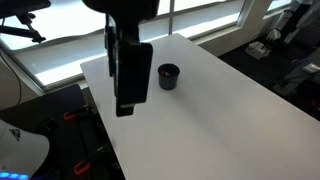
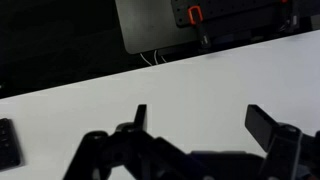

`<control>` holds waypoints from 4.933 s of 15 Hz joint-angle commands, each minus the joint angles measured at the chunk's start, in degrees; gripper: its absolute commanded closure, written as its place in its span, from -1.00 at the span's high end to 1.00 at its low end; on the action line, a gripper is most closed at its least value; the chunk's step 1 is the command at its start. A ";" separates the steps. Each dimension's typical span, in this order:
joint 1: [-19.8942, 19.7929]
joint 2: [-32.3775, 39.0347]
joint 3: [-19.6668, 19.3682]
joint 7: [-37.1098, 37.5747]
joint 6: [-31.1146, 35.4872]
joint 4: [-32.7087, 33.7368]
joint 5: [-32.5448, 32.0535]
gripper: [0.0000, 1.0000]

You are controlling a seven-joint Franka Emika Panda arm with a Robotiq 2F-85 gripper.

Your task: Remove the marker from the mug cup

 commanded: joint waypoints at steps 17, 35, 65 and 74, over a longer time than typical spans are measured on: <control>0.26 0.01 -0.24 0.06 -0.19 0.14 -0.07 1.00; 7.61 13.79 1.49 -23.13 2.20 17.02 -4.08 1.00; 11.44 16.03 5.07 -53.94 14.35 19.38 -1.14 1.00; 12.40 19.84 1.02 -88.56 33.33 20.59 16.26 1.00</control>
